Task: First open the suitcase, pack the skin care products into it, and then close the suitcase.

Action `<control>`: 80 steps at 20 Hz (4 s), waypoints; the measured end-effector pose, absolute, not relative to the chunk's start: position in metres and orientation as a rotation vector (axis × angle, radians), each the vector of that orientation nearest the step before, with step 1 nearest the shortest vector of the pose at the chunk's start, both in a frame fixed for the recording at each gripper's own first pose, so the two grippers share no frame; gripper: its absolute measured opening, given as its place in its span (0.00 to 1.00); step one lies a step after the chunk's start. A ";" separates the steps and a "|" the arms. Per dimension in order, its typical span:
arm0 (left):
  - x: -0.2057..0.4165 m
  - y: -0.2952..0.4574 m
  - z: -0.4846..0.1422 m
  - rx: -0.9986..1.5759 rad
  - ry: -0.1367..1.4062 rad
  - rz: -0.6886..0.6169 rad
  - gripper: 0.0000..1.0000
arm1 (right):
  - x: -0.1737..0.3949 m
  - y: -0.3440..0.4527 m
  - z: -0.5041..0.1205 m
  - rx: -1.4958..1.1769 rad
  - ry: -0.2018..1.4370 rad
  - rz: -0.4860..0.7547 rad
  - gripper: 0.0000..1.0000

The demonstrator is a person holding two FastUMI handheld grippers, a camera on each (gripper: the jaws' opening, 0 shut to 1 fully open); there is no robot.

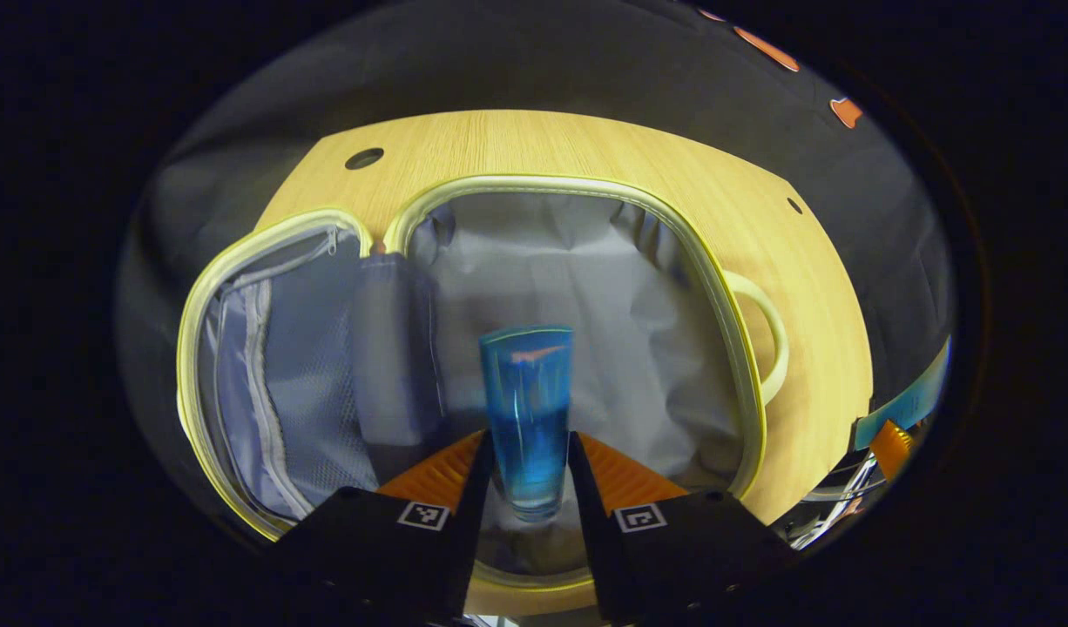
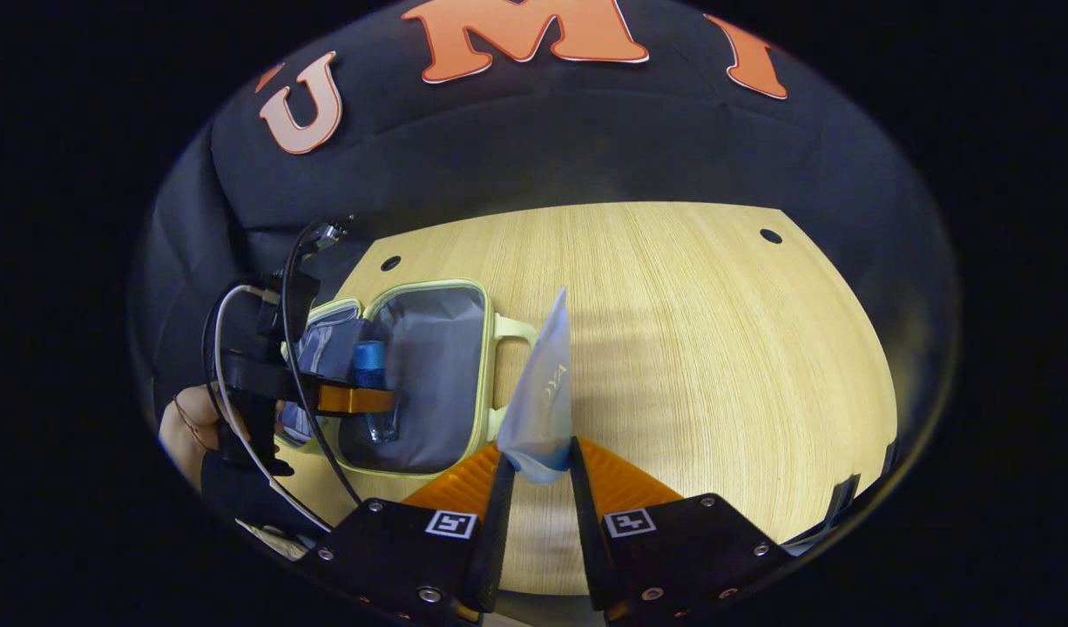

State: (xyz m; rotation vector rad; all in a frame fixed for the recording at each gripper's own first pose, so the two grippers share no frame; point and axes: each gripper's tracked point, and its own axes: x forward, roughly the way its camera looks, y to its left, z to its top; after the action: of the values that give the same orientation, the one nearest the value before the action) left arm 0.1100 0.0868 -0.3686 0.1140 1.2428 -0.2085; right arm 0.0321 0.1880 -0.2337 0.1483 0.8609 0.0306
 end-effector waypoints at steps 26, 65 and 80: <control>0.075 0.257 -0.217 -0.074 0.852 -0.031 0.98 | 0.101 0.338 -0.267 0.063 1.238 0.312 0.39; 0.120 0.467 -0.303 -0.643 0.817 0.041 0.98 | 0.095 0.332 -0.206 0.254 0.946 0.258 0.96; 0.136 0.439 -0.297 -0.681 0.832 0.074 0.09 | 0.089 0.312 -0.210 0.286 0.965 0.202 0.96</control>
State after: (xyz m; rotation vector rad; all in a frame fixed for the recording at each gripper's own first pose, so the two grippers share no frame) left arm 0.1362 0.4386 -0.2971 -0.6808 0.8320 0.0739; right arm 0.0889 0.3122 -0.2104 0.2857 0.9655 0.2022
